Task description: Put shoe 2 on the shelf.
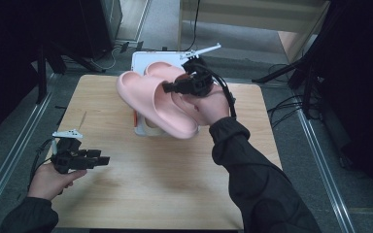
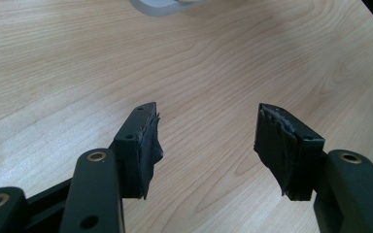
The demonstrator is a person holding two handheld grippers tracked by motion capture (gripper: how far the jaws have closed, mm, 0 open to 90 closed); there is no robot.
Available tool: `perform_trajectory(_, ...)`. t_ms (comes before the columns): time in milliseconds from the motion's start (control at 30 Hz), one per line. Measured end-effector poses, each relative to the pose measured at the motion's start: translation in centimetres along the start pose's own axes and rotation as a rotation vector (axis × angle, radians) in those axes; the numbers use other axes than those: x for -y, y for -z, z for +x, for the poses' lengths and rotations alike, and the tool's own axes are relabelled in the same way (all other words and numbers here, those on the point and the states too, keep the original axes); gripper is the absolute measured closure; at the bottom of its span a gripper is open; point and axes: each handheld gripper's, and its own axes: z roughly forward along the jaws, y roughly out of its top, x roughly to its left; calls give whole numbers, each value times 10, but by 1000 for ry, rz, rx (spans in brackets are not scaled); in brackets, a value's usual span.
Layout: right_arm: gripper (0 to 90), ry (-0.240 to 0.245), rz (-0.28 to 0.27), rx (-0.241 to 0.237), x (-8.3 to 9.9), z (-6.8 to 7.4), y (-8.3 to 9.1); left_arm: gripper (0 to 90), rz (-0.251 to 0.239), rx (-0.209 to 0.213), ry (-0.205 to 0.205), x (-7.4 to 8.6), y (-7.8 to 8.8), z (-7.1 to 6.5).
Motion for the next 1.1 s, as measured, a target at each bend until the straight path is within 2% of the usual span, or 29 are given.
perform_trajectory(100, 775, -44, -8, 115, -14, -11, -11, 413, 5, -4, -9, -1, -1, -1)
perform_trajectory(200, 774, -89, -7, 203, -24, -19, -22, 414, 10, 7, -15, -3, -4, -2)
perform_trajectory(367, 773, -184, -14, 351, -37, -22, -43, 414, 12, 32, -26, -6, -7, -2)
perform_trajectory(433, 773, -221, -25, 395, -40, -24, -52, 415, 14, 37, -29, -8, -9, -3)
perform_trajectory(533, 772, -292, -51, 437, -43, -28, -63, 415, 15, 46, -34, -10, -11, -3)
perform_trajectory(667, 771, -322, -61, 499, -47, -30, -76, 418, 15, 70, -43, -12, -14, -5)
perform_trajectory(767, 770, -367, -74, 530, -49, -33, -81, 420, 20, 85, -55, -14, -16, -9)
perform_trajectory(833, 769, -380, -81, 537, -52, -34, -84, 420, 23, 91, -70, -16, -18, -10)
perform_trajectory(967, 763, -397, -102, 582, -56, -32, -91, 419, 27, 100, -71, -18, -22, -11)
perform_trajectory(1100, 760, -421, -104, 601, -56, -34, -96, 419, 30, 102, -71, -19, -22, -10)
